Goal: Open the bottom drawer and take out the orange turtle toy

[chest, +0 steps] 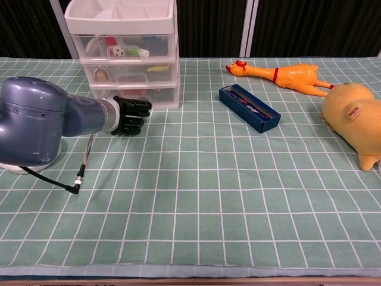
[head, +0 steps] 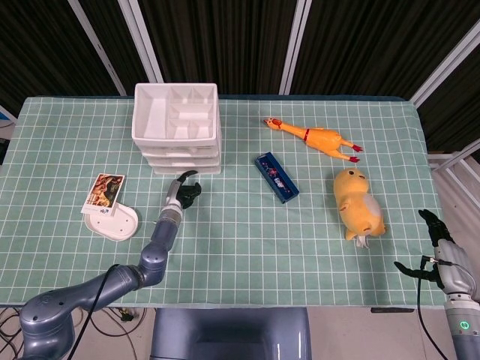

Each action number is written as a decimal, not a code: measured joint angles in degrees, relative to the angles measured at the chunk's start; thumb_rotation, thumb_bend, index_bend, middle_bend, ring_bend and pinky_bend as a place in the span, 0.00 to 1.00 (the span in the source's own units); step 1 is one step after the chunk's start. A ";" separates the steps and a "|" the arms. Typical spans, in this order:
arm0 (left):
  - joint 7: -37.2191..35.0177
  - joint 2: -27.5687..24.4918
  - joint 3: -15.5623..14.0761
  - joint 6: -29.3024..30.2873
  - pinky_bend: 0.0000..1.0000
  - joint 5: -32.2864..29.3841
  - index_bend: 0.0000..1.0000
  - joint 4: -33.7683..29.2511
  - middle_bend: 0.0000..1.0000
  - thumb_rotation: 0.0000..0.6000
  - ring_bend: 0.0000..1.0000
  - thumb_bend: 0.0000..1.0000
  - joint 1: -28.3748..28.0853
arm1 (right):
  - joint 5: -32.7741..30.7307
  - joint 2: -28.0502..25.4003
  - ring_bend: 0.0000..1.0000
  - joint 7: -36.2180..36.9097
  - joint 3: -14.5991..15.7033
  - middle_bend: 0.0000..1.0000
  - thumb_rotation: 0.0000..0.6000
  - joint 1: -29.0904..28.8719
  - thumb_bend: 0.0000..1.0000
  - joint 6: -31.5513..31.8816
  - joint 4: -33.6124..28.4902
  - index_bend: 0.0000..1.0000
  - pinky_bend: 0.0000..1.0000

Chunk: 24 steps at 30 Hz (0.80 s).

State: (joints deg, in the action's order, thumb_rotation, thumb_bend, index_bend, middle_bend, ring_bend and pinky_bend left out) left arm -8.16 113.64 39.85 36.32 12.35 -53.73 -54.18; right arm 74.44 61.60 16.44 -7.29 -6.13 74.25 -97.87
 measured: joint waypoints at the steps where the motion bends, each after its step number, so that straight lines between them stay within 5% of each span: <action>1: -0.09 0.10 0.00 -0.17 1.00 0.14 0.24 0.26 0.91 1.00 0.96 0.62 -0.12 | -0.01 -0.02 0.00 0.02 0.00 0.00 1.00 0.01 0.13 -0.01 -0.04 0.00 0.18; 12: -0.33 0.57 -1.47 -1.23 1.00 0.90 0.28 1.01 0.91 1.00 0.96 0.62 0.02 | -0.07 -0.10 0.00 0.22 -0.06 0.00 1.00 0.00 0.13 -0.08 -0.10 0.00 0.18; 24: 0.12 -1.56 -4.25 1.32 1.00 1.87 0.28 -6.63 0.90 1.00 0.96 0.62 3.48 | -0.03 -0.04 0.00 0.01 -0.18 0.00 1.00 0.19 0.13 0.53 -0.10 0.00 0.18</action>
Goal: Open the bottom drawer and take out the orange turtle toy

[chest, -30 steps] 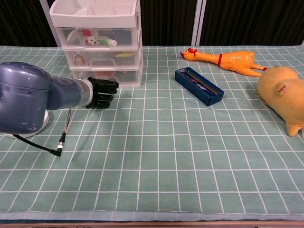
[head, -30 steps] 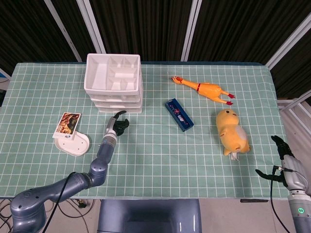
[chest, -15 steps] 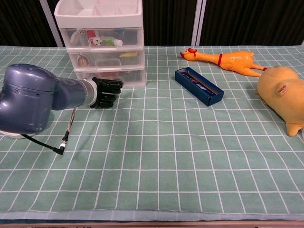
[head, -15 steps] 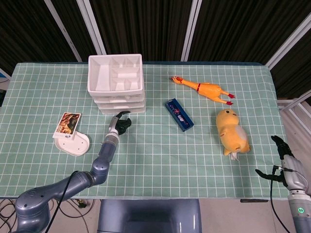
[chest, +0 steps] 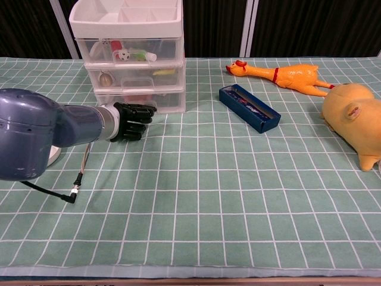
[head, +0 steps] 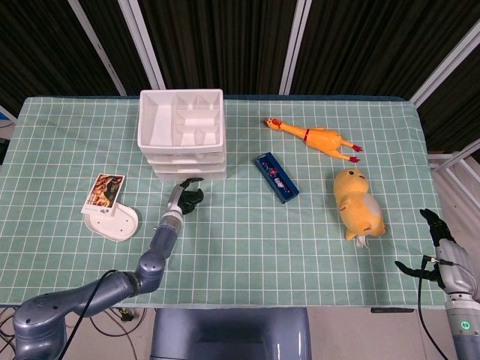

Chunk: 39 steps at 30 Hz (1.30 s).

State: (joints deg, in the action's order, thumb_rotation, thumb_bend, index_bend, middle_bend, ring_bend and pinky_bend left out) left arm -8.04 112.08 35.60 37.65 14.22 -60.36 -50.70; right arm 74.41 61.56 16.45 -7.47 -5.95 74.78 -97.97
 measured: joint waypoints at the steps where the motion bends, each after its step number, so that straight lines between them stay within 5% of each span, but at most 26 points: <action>1: 0.08 -0.27 -0.32 0.39 1.00 0.23 0.28 -0.84 0.90 1.00 0.96 0.62 0.36 | 0.04 0.01 0.00 -0.03 -0.02 0.00 1.00 0.03 0.13 0.09 0.00 0.00 0.18; 19: 1.42 -5.55 -5.52 5.75 1.00 5.74 0.22 -12.57 0.90 1.00 0.96 0.62 6.00 | 0.34 0.18 0.00 -0.45 -0.03 0.00 1.00 0.15 0.13 0.57 0.19 0.00 0.18; 39: 17.77 -11.68 -16.94 21.06 1.00 36.17 0.19 -19.16 0.91 1.00 0.96 0.61 6.36 | 0.72 0.26 0.00 -0.79 0.13 0.00 1.00 0.10 0.13 0.58 0.21 0.00 0.18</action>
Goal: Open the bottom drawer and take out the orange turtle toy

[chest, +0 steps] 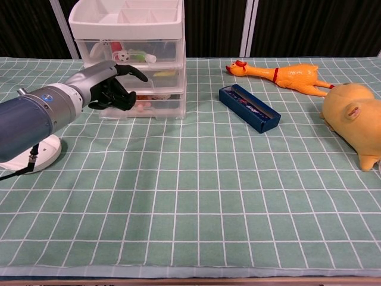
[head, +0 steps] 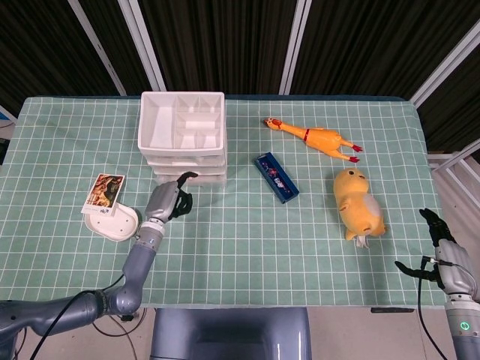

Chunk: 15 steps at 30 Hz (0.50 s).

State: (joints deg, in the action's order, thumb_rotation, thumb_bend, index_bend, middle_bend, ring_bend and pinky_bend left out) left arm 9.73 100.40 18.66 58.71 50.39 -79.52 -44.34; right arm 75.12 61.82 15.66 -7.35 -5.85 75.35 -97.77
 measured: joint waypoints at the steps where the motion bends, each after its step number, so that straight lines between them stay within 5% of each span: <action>1: 0.72 -0.04 -0.12 0.26 1.00 0.10 0.19 0.17 0.91 1.00 0.96 0.61 -0.15 | -0.01 0.00 0.00 -0.01 0.00 0.00 1.00 0.00 0.13 0.00 0.00 0.00 0.18; 15: 7.17 -0.21 0.03 -2.61 1.00 -8.39 0.20 2.78 0.91 1.00 0.96 0.61 -1.50 | -0.07 0.03 0.00 -0.03 -0.02 0.00 1.00 -0.01 0.13 -0.01 0.06 0.00 0.18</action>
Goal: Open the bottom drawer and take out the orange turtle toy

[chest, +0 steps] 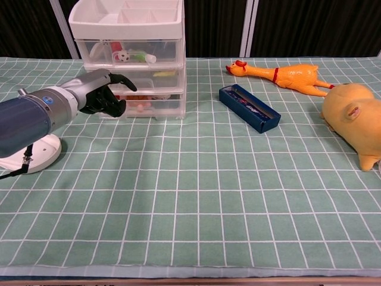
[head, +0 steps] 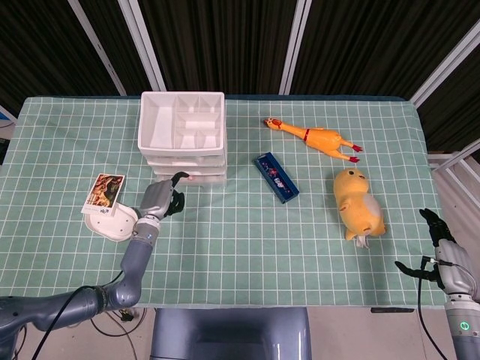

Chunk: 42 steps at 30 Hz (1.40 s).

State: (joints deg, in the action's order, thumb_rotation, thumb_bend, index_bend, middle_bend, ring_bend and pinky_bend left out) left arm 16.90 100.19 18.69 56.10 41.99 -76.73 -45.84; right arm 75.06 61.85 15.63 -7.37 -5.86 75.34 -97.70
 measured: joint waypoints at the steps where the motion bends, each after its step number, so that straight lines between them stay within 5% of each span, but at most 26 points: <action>1: 0.25 0.09 -0.07 -0.14 1.00 -0.34 0.20 0.31 0.91 1.00 0.96 0.61 -0.05 | 0.04 0.01 0.00 -0.04 -0.01 0.00 1.00 0.01 0.13 0.07 0.02 0.00 0.18; 10: 2.82 0.46 -0.74 -1.10 1.00 -3.75 0.25 1.79 0.91 1.00 0.96 0.61 -0.25 | 0.17 0.05 0.00 -0.09 0.03 0.00 1.00 0.05 0.13 0.20 0.08 0.00 0.18; 23: 5.40 -2.28 -1.29 0.06 1.00 -6.11 0.45 -3.25 0.94 1.00 0.98 0.62 0.51 | 0.19 0.13 0.00 -0.54 0.05 0.00 1.00 0.10 0.13 0.40 -0.04 0.00 0.18; 37: 8.09 -8.79 -4.43 -0.25 1.00 -8.98 0.44 -14.83 0.94 1.00 0.98 0.61 2.26 | 0.09 0.24 0.00 -0.75 -0.04 0.00 1.00 0.18 0.13 0.67 -0.10 0.00 0.18; 42: 8.77 -10.89 -5.40 0.30 1.00 -9.22 0.36 -18.11 0.94 1.00 0.98 0.46 2.54 | 0.01 0.29 0.00 -0.82 -0.08 0.00 1.00 0.19 0.13 0.69 -0.08 0.00 0.18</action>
State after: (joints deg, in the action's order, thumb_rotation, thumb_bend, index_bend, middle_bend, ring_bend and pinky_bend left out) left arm 25.67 89.30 13.29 56.40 32.77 -94.84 -43.30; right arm 75.07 62.14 14.80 -7.44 -5.67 76.03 -97.78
